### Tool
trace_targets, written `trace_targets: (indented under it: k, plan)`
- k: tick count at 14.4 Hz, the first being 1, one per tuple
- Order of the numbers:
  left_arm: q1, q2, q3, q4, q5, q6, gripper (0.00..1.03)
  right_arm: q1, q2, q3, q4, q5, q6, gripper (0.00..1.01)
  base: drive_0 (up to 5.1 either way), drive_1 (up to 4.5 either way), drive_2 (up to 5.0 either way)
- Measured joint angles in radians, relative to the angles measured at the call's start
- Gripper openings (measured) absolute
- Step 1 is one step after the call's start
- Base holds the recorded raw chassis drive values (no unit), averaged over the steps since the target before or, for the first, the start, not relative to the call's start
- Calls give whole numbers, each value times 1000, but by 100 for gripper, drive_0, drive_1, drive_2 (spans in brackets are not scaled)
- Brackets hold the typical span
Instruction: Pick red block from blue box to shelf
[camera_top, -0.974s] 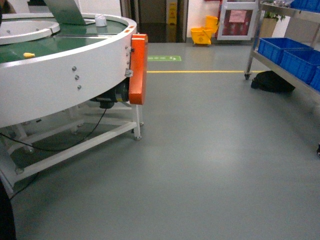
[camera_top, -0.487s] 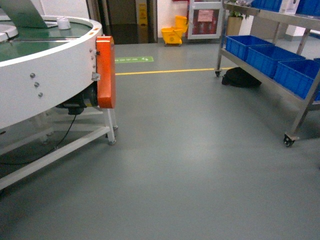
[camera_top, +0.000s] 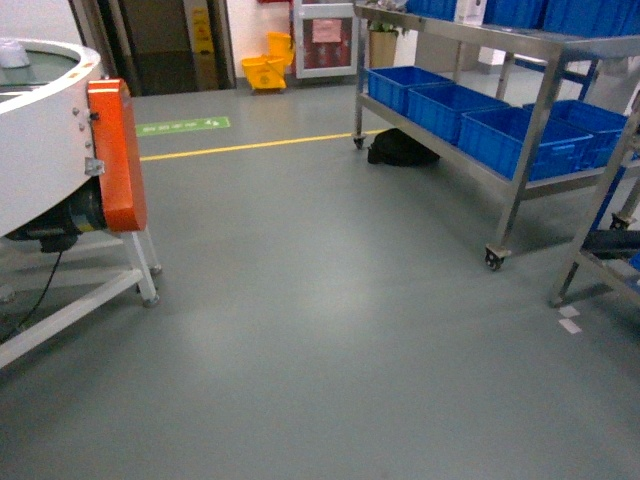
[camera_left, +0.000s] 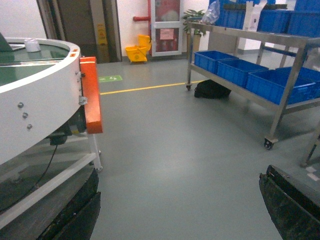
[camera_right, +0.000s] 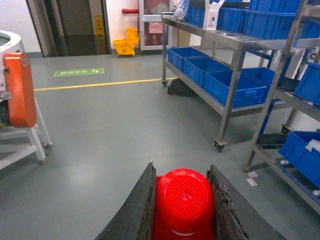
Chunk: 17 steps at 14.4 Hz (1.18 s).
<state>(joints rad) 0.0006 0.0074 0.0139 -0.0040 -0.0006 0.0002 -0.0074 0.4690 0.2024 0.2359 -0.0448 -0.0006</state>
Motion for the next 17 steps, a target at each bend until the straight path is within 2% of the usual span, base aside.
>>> trace_targets:
  k: [17]
  plan:
    - [0,0,0,0,0,0,98,0,0,0,0,0,0,23,-157,-157,-157]
